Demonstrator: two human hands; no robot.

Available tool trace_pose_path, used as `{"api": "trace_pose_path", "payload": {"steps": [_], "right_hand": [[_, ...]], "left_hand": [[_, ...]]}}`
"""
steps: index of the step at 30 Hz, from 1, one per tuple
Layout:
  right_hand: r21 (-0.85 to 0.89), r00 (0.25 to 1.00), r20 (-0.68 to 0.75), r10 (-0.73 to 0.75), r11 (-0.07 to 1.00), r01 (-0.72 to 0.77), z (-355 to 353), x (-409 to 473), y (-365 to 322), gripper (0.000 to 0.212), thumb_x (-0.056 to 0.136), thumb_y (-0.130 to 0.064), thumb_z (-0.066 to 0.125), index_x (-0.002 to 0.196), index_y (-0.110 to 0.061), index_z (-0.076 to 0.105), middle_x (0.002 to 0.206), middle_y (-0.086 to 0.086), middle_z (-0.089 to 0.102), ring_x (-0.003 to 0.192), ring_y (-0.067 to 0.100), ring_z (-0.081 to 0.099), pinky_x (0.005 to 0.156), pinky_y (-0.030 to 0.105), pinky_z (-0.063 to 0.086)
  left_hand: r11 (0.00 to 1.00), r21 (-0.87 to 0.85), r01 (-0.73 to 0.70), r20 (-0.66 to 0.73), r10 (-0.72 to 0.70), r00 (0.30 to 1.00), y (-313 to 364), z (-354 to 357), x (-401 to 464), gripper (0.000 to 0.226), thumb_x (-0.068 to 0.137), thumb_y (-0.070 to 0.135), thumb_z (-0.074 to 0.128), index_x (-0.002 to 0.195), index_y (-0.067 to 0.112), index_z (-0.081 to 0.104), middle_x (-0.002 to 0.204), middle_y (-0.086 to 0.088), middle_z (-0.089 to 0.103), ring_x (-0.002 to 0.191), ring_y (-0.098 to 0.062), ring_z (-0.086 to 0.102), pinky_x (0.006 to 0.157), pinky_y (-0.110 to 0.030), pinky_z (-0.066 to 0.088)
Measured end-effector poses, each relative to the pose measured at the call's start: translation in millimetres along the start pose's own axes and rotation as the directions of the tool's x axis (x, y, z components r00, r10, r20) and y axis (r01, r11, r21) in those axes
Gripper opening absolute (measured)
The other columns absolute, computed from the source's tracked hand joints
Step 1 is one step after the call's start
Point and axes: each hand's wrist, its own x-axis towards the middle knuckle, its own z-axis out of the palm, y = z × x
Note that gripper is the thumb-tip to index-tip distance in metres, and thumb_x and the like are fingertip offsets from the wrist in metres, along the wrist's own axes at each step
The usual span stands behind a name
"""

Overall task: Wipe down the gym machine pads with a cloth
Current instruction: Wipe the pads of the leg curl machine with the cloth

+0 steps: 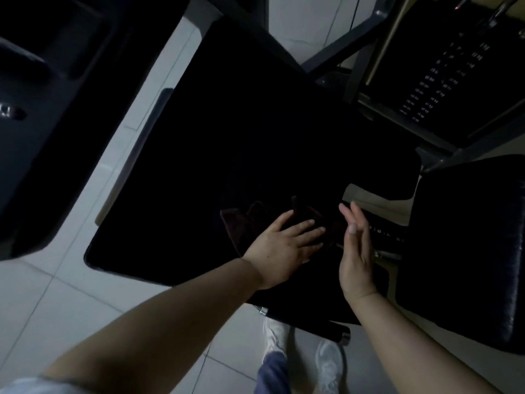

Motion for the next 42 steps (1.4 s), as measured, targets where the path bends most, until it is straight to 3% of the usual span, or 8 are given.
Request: {"api": "trace_pose_path", "payload": {"steps": [10,16,21,24,28,31,37,42], "right_hand": [[-0.042,1.0,-0.002,-0.021,0.999,0.021,-14.0,3.2,10.5,0.079,0.089,-0.069,0.023,0.145,-0.013,0.029,0.144,0.0,0.043,0.125,-0.018,0.034,0.095,0.0,0.025],[-0.008,0.999,-0.023,0.031,0.999,-0.031,-45.9,-6.6,16.2,0.065,0.092,-0.055,0.023,0.145,-0.016,0.028,0.145,-0.002,0.042,0.13,-0.011,0.035,0.099,0.003,0.027],[0.022,0.996,-0.064,0.056,0.998,-0.055,-65.8,-16.8,22.4,0.079,0.085,-0.076,0.024,0.143,-0.023,0.03,0.144,-0.011,0.04,0.134,-0.007,0.031,0.103,0.004,0.023],[0.019,0.993,-0.087,0.084,0.996,-0.083,-72.8,-21.4,24.0,0.065,0.088,-0.071,0.024,0.139,-0.031,0.029,0.144,-0.011,0.04,0.133,-0.007,0.032,0.104,0.004,0.023],[0.064,0.985,-0.128,0.119,0.992,-0.111,-76.0,-24.6,24.9,0.066,0.089,-0.059,0.023,0.142,-0.021,0.032,0.141,-0.019,0.04,0.13,-0.014,0.031,0.1,0.0,0.023],[0.059,0.985,-0.14,0.098,0.994,-0.091,-74.4,-26.8,22.8,0.078,0.089,-0.069,0.023,0.144,-0.015,0.033,0.136,-0.033,0.039,0.132,-0.011,0.031,0.101,0.002,0.023],[0.034,0.983,-0.127,0.136,0.991,-0.132,-77.1,-40.6,22.1,0.07,0.083,-0.078,0.021,0.139,-0.038,0.03,0.142,-0.024,0.039,0.136,-0.004,0.028,0.113,0.02,0.021],[0.036,0.98,-0.127,0.154,0.988,-0.151,-84.5,-45.3,24.2,0.054,0.087,-0.073,0.024,0.135,-0.05,0.035,0.142,-0.021,0.042,0.137,0.0,0.03,0.113,0.017,0.022]], "left_hand": [[0.996,0.071,-0.061,0.044,0.058,0.997,-31.4,-12.7,23.7,0.051,0.101,0.043,0.026,0.15,0.028,0.026,0.16,0.005,0.01,0.147,-0.017,0.005,0.115,-0.043,-0.01],[0.96,0.146,0.238,-0.035,-0.235,0.971,-109.2,-48.0,79.9,0.051,0.101,0.041,0.03,0.15,0.029,0.023,0.16,0.005,0.008,0.148,-0.019,0.003,0.116,-0.044,0.001],[0.865,0.055,0.499,-0.087,-0.494,0.865,-143.8,-66.9,126.0,0.049,0.102,0.037,0.026,0.15,0.029,0.023,0.16,0.006,0.009,0.148,-0.02,0.002,0.116,-0.047,0.001],[0.845,-0.004,0.535,-0.124,-0.531,0.838,-127.5,-63.8,129.2,0.047,0.103,0.032,0.027,0.149,0.028,0.027,0.16,0.006,0.012,0.147,-0.019,0.007,0.117,-0.045,0.002],[0.919,-0.079,0.386,-0.207,-0.394,0.895,-91.0,-43.6,103.7,0.04,0.1,0.028,0.035,0.137,0.025,0.05,0.153,0.005,0.033,0.143,-0.015,0.025,0.113,-0.038,0.011],[0.958,-0.134,0.252,-0.268,-0.28,0.922,-51.4,-25.6,70.2,0.038,0.092,0.026,0.041,0.119,0.019,0.066,0.14,0.0,0.052,0.131,-0.02,0.047,0.106,-0.039,0.024],[0.996,-0.067,-0.063,-0.039,0.06,0.997,31.7,15.0,-10.1,0.041,0.092,0.033,0.038,0.124,0.028,0.063,0.145,0.006,0.045,0.133,-0.017,0.043,0.108,-0.042,0.025],[0.976,0.098,-0.193,0.006,0.194,0.981,-11.2,3.8,7.4,0.048,0.091,0.036,0.032,0.129,0.026,0.058,0.146,0.002,0.044,0.135,-0.018,0.04,0.109,-0.04,0.022]]}}
